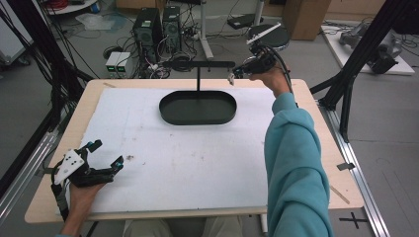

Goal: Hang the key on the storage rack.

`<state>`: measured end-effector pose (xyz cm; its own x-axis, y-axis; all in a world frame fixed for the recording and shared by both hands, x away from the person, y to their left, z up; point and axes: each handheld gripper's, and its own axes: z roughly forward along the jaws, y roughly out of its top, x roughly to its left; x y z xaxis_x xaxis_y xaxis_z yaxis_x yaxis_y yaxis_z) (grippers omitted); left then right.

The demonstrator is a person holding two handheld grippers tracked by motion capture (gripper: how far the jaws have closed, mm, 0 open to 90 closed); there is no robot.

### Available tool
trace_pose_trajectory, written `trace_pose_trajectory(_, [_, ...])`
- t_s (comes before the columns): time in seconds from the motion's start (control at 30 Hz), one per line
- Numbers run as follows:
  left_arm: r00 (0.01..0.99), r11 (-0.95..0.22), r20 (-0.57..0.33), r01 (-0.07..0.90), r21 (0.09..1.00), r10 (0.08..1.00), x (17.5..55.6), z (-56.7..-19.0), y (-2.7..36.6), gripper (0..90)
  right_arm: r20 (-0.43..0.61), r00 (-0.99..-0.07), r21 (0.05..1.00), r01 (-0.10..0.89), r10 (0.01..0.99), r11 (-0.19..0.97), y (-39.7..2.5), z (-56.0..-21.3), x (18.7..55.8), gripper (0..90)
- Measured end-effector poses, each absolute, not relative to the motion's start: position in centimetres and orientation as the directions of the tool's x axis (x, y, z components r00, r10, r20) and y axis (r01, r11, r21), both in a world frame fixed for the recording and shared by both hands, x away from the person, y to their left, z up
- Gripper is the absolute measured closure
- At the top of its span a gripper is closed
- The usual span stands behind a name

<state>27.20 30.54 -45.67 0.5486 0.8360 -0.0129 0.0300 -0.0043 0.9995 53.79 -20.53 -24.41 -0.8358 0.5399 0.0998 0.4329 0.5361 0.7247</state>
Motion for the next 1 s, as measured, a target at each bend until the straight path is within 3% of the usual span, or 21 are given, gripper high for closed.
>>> trace_pose_trajectory(1.0, [0.55,-0.007,-0.012,0.033,0.999,0.835,27.2,-45.7,30.6,1.7,0.091,-0.773,0.707,0.494,0.628,0.506,-19.2,-26.3,55.8,88.7])
